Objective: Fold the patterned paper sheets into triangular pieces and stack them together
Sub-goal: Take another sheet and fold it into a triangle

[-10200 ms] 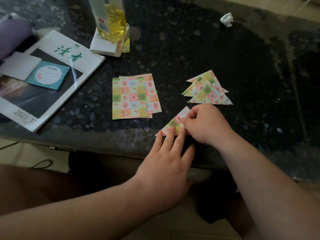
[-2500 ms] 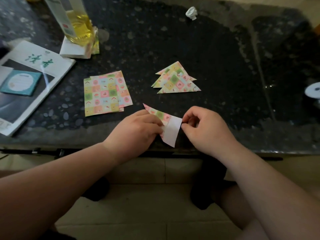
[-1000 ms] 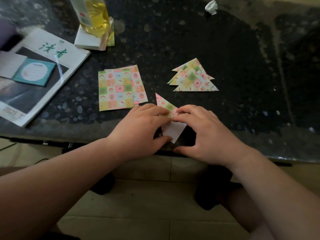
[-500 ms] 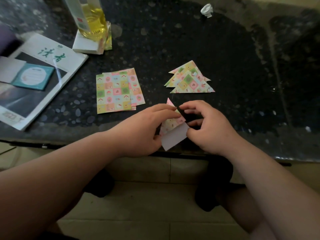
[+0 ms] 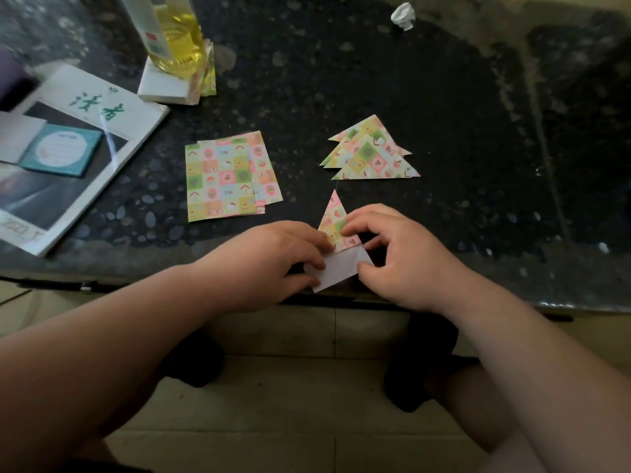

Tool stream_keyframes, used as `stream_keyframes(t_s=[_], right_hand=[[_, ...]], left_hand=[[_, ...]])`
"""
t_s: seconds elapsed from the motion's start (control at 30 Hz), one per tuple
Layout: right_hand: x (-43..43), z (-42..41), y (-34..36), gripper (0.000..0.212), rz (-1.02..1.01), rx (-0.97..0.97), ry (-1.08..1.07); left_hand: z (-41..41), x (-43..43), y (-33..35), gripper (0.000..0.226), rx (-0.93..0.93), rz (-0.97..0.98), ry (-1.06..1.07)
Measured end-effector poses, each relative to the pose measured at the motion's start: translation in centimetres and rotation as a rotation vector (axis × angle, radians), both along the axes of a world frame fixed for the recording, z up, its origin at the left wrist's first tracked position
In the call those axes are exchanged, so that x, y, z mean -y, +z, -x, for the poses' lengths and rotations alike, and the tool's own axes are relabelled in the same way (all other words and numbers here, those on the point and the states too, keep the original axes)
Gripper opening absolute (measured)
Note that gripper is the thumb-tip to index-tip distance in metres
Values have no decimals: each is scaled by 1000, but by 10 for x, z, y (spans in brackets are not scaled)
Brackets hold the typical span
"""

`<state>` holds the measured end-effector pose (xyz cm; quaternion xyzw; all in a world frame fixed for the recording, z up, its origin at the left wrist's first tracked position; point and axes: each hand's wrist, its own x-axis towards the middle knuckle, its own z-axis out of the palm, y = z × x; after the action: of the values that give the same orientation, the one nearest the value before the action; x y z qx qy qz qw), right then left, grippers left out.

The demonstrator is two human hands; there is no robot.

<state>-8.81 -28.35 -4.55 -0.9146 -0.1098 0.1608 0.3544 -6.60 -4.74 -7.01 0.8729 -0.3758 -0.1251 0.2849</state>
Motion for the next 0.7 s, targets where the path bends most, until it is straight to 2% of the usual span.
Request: stream_keyframes(t_s=[0.13,0.23,0.4,0.6,0.7], right_hand=[[0,9,2,54,101,12,143],[-2,13,1,62,177,15,163],[-1,12,3,52,98,15,80],[0,15,0,46,110,100,82],[0,16,-9,32,89,183,57]], left_hand=[[-1,1,2,44,-30,-53,-60],[2,3,4,40,1,-84,-66],[5,5,2,6,79,-3,-64],[7,13,1,10,139,48,1],[16,25,-1,16,183,101,106]])
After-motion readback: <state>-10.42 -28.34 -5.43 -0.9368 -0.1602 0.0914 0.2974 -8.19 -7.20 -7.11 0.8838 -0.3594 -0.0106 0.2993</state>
